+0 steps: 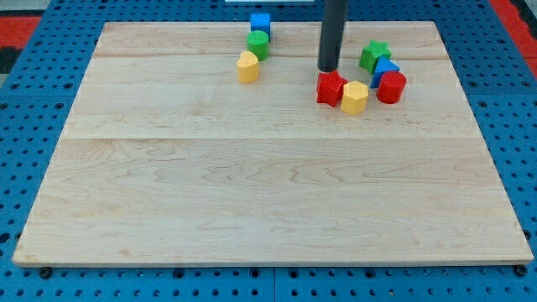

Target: Place the red star towards center of the board

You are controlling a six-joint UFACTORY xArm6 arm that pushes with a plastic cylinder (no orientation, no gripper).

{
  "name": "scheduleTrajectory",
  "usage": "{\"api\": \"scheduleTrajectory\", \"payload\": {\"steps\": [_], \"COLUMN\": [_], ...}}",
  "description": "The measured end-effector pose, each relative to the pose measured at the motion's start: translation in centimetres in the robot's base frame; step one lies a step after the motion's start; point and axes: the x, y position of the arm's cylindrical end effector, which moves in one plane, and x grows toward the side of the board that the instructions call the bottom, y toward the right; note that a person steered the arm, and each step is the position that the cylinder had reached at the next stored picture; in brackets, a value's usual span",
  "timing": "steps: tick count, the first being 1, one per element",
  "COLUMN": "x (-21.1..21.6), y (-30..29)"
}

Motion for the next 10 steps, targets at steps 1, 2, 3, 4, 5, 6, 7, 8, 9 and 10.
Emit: {"api": "scheduleTrajectory", "payload": {"steps": [1, 2, 3, 4, 5, 6, 7, 8, 9, 10], "x": [3.4, 5.1, 6.9, 6.5, 4.2, 4.0, 4.4, 4.8, 5.9, 5.9], "y": [1.1, 4.3, 4.0, 0.9, -0.3, -2.5, -4.1, -2.3, -0.9, -4.8]}}
